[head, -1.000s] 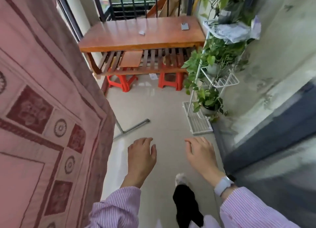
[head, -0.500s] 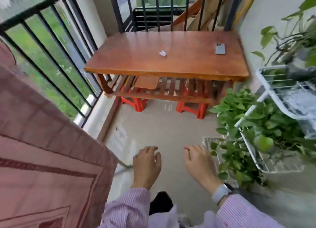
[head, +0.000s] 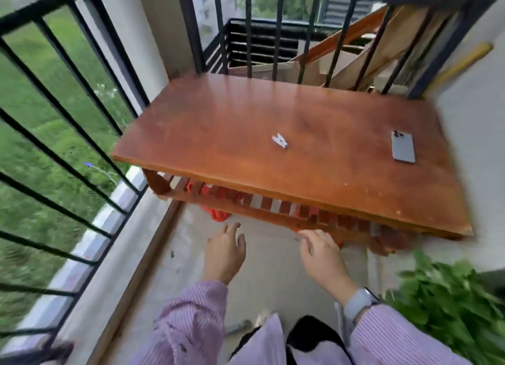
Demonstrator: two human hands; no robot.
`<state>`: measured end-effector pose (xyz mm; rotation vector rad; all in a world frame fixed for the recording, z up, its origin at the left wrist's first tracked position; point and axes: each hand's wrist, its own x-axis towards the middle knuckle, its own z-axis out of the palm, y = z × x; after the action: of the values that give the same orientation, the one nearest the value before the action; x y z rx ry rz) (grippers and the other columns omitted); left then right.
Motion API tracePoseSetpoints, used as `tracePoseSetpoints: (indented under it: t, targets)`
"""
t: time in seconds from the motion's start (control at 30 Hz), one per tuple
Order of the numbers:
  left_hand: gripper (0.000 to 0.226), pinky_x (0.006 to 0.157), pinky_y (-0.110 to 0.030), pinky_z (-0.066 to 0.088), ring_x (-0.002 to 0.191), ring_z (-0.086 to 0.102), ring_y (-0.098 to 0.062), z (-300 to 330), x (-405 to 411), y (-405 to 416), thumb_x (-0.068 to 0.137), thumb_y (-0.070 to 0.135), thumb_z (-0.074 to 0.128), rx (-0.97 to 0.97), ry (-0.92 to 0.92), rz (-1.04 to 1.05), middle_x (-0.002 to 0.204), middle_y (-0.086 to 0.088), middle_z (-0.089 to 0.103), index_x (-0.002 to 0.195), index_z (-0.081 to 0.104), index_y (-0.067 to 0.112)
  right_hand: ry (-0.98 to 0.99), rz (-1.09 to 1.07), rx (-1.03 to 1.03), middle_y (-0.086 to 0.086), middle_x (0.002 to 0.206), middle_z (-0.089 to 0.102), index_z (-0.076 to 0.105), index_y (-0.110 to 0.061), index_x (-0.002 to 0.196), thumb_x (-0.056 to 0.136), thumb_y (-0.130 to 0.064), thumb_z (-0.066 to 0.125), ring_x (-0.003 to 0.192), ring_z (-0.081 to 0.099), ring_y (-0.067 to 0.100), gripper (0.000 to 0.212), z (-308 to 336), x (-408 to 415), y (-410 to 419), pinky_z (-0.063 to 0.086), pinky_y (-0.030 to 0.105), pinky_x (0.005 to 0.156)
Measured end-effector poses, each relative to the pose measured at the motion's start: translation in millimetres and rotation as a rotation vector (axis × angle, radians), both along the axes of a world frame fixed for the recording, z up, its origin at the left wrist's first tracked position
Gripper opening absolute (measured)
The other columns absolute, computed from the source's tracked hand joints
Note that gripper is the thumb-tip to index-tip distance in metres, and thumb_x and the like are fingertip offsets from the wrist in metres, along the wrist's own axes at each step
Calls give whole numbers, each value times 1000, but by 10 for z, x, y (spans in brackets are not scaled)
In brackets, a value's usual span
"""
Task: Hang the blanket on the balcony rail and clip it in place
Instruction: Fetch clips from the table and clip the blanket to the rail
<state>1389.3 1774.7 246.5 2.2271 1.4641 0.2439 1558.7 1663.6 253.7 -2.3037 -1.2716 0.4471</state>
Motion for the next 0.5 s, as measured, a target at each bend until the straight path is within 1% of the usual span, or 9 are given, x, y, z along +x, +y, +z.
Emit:
tracePoseSetpoints:
  t: [0.07, 0.13, 0.2, 0.33, 0.4, 0.5]
  targets:
    - [36, 86, -39, 42, 107, 54, -31, -12, 230, 475, 89, 21, 47, -2, -10, 10, 119, -11, 56, 123, 48, 12, 5, 13, 4, 11, 105, 64, 62, -8, 107, 87, -17, 40, 102, 54, 30, 31, 27, 280, 457, 41, 35, 89]
    - [37, 88, -41, 43, 108, 53, -31, -91, 445, 910, 87, 20, 49, -9, -29, 16, 118, -13, 55, 122, 49, 10, 13, 30, -27, 10, 109, 62, 60, -9, 110, 90, -12, 44, 106, 52, 29, 26, -18, 565, 932, 39, 35, 92]
    - [38, 91, -42, 42, 109, 51, -33, -205, 638, 1284, 87, 21, 49, -36, 13, -1, 119, -14, 54, 123, 49, 10, 14, 65, -88, 9, 115, 58, 57, -11, 115, 91, -12, 43, 111, 49, 27, 28, -102, 829, 1392, 37, 36, 96]
    - [43, 97, -39, 36, 118, 43, -31, -479, 1015, 1931, 89, 28, 47, -102, 117, 18, 129, -12, 47, 129, 43, 14, -11, 123, -172, 11, 125, 52, 51, -8, 122, 91, -13, 43, 118, 45, 28, 33, -354, 1335, 2328, 35, 36, 100]
    - [47, 103, -39, 32, 126, 35, -29, -620, 1188, 2177, 90, 34, 45, -153, 178, 26, 139, -9, 39, 133, 37, 17, -10, 127, -230, 12, 127, 50, 48, -7, 125, 92, -16, 42, 118, 45, 28, 35, -477, 1570, 2748, 36, 36, 99]
    - [54, 110, -45, 23, 138, 16, -28, -783, 1424, 2427, 90, 42, 41, -281, 286, 2, 151, -5, 20, 139, 25, 24, 13, 101, -312, 15, 123, 51, 49, -6, 122, 91, -19, 45, 114, 47, 30, 34, -660, 1877, 3270, 38, 37, 94]
